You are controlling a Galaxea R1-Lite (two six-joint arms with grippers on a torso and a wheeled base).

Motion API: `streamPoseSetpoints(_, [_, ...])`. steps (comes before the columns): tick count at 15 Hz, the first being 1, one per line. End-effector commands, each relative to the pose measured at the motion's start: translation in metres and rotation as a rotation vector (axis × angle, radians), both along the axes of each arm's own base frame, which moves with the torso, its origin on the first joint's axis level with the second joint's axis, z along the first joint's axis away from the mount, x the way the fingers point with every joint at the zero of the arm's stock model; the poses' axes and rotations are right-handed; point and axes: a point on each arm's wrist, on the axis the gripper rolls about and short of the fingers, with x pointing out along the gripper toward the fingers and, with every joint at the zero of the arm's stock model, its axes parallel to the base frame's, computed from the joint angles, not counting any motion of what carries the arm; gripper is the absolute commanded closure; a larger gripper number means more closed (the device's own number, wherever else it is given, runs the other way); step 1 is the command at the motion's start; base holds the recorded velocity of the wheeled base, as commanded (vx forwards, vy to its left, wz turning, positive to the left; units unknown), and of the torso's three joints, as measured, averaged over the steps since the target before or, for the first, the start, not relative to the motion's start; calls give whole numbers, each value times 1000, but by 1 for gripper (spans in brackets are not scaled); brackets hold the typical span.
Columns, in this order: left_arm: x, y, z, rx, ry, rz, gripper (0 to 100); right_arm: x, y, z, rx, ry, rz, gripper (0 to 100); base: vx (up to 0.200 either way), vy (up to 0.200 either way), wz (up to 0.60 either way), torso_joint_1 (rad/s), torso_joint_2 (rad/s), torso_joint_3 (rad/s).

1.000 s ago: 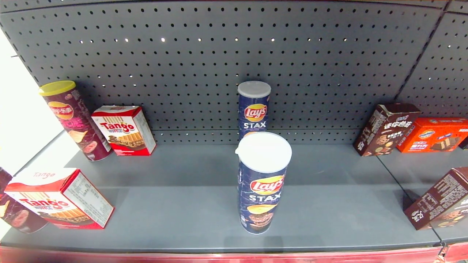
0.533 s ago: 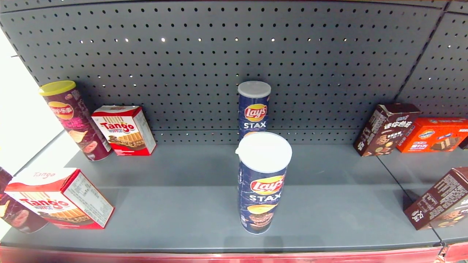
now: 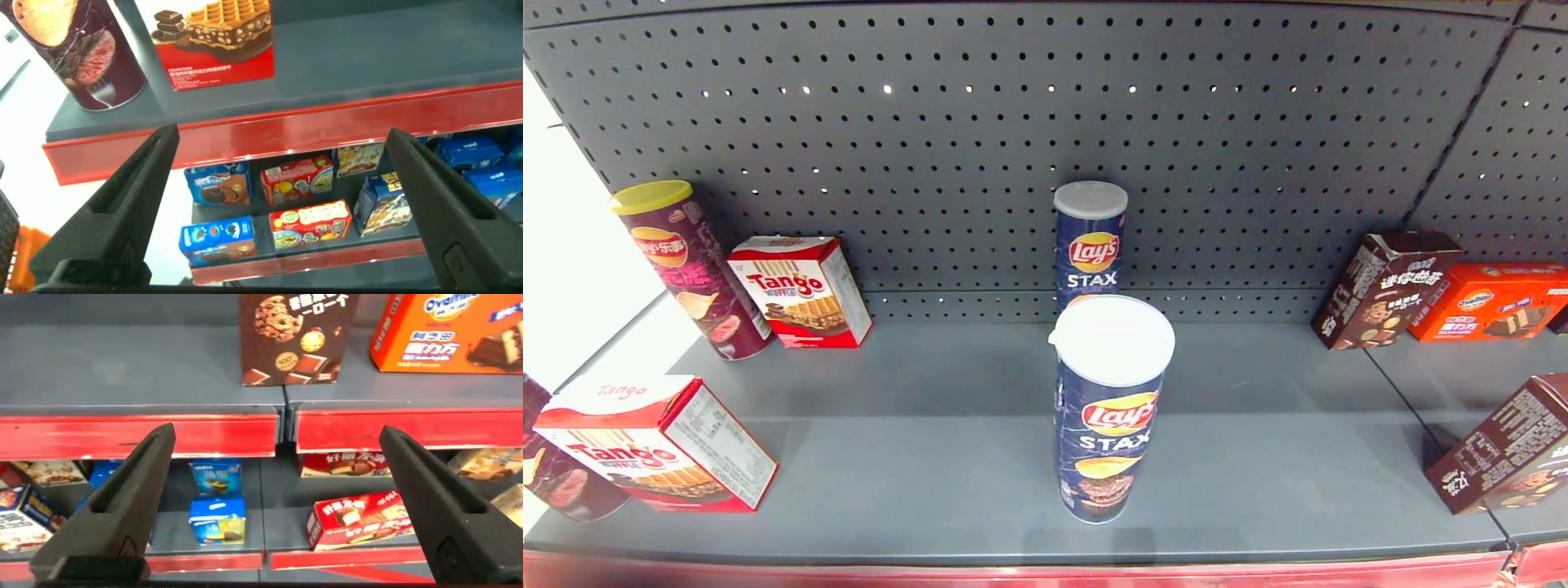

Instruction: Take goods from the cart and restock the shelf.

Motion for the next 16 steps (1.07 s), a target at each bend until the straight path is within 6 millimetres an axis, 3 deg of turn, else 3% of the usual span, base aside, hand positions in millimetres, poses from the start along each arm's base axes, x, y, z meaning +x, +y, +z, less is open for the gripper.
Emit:
streamPoseSetpoints(1, [0, 0, 0, -3, 1, -4, 0, 0, 0, 0, 2, -3, 6, 0, 0, 0, 0, 0, 0, 0])
streamPoseSetpoints(16, [0, 0, 0, -47, 4, 13, 0, 0, 0, 0, 14, -5, 14, 0, 0, 0, 0, 0, 0, 0])
